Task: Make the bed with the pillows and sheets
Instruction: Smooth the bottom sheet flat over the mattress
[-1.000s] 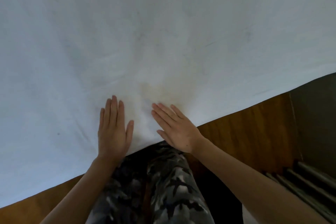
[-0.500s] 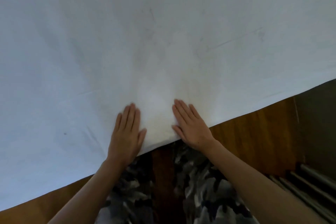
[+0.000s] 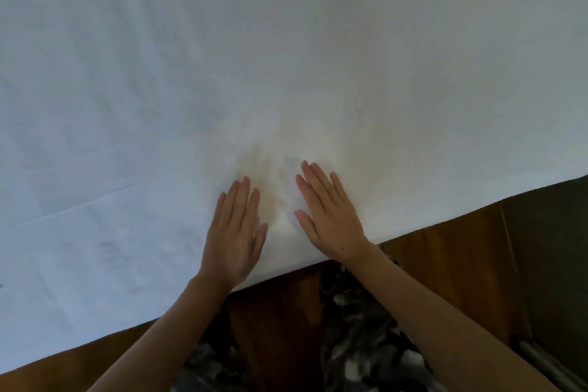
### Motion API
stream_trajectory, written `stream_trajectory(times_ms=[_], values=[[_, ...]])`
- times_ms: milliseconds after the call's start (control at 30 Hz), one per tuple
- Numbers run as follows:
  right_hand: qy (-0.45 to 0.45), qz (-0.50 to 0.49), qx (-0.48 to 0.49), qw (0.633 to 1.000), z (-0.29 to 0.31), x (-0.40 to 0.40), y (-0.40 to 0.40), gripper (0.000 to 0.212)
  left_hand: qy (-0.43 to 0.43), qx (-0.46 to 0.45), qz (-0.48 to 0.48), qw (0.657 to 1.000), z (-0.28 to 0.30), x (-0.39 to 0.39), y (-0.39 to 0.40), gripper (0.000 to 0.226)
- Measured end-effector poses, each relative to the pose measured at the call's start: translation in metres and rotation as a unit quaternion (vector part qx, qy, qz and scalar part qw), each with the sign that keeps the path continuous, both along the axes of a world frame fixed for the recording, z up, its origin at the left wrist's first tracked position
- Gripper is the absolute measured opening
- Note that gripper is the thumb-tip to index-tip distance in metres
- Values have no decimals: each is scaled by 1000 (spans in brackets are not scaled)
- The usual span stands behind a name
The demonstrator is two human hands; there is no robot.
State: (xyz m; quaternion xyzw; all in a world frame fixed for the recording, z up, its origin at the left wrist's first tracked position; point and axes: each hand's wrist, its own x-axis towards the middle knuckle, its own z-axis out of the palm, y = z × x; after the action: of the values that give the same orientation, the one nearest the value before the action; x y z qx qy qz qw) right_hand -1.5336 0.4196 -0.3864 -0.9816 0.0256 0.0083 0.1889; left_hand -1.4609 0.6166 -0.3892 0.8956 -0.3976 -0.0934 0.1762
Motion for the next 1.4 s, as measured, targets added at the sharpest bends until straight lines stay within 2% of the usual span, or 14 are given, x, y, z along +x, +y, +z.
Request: stream_trajectory(times_ms=[100,200,333,467,533,700,833,900,1000,1133,1267,1400], values=[[28,-97,12,995,-1,-14,-76,54,13,9,-12,1000,-3,-28,-93,51],[50,-134,1,990,-1,-31,-144,56,30,54,37,997,-6,-49,-162,56],[42,-84,-14,996,-11,-34,-195,56,30,87,138,986,-20,-58,-197,62],[51,-12,-61,997,-36,-54,-215,59,-15,91,136,986,-36,-65,-200,65],[52,-9,-83,995,-43,-71,-215,59,-19,93,101,990,-42,-68,-198,66],[87,-16,-101,991,-37,-87,-204,58,-10,69,-87,994,-46,-83,-182,64],[137,2,-103,985,-29,-112,-195,64,3,70,-264,962,-39,-96,-165,60],[148,8,-91,985,-24,-119,-192,66,15,71,-301,951,-30,-103,-163,61],[121,1,-54,991,-15,-110,-202,61,44,9,-187,981,-16,-96,-188,52],[39,-94,-26,994,-12,-49,-259,57,46,-66,-33,996,-9,-50,-274,54],[26,-210,-59,975,-17,43,-359,62,13,-53,18,998,-13,18,-401,55],[43,-244,-73,966,-22,82,-462,61,3,13,110,994,-30,55,-510,62]])
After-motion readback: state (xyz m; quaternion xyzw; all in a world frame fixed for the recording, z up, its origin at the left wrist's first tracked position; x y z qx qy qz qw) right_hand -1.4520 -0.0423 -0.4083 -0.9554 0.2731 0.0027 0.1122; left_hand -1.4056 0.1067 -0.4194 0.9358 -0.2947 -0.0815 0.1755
